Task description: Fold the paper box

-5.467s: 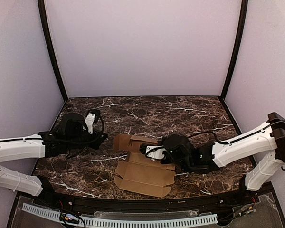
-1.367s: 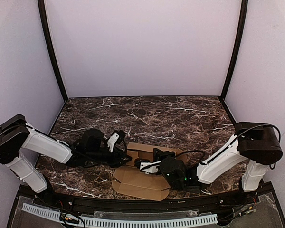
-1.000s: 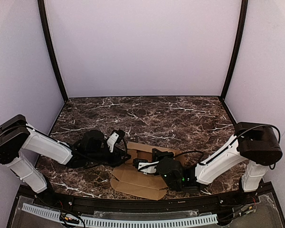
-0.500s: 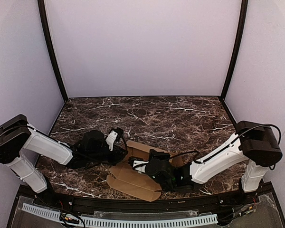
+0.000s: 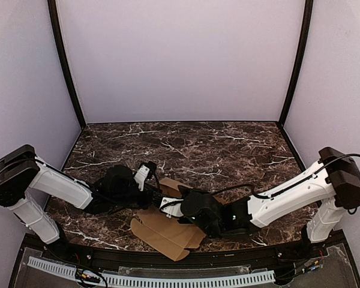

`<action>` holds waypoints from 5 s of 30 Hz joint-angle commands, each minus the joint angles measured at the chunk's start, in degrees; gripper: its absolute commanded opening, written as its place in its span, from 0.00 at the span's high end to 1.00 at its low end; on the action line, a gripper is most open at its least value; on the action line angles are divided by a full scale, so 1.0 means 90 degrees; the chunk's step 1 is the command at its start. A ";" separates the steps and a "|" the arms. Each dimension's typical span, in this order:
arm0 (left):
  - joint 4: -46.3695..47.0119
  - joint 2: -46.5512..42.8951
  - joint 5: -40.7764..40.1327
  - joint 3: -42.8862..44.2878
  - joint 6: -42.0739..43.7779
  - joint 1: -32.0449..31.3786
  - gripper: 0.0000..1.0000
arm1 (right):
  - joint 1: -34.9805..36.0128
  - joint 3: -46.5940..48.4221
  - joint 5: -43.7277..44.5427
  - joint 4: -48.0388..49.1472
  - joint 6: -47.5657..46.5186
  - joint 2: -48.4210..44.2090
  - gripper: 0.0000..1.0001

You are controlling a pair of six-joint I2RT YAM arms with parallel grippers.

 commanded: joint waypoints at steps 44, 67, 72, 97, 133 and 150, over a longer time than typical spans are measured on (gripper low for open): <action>0.1642 0.1803 0.2094 0.1031 0.2095 -0.0049 1.00 | -0.2422 -0.0513 -0.4957 -0.0570 0.5309 -0.1337 1.00; 0.1888 0.2061 0.1930 0.0901 0.1968 -0.0114 0.95 | -0.2431 -0.0260 -0.4940 -0.0253 0.5412 -0.0524 1.00; 0.1960 0.2115 0.1922 0.0857 0.1939 -0.0114 0.89 | -0.2437 -0.0317 -0.4949 -0.0323 0.5493 -0.0406 1.00; 0.2448 0.2252 0.1725 0.0749 0.1697 -0.0179 0.82 | -0.2209 -0.0659 -0.4863 -0.0307 0.5958 -0.0133 1.00; 0.4715 0.3615 0.1491 0.1308 0.1060 -0.0314 0.99 | -0.2191 -0.0851 -0.4988 -0.0257 0.6232 -0.0299 1.00; 0.4660 0.3537 0.1333 0.1180 0.1059 -0.0314 0.77 | -0.2186 -0.0853 -0.4925 -0.0294 0.6259 -0.0292 1.00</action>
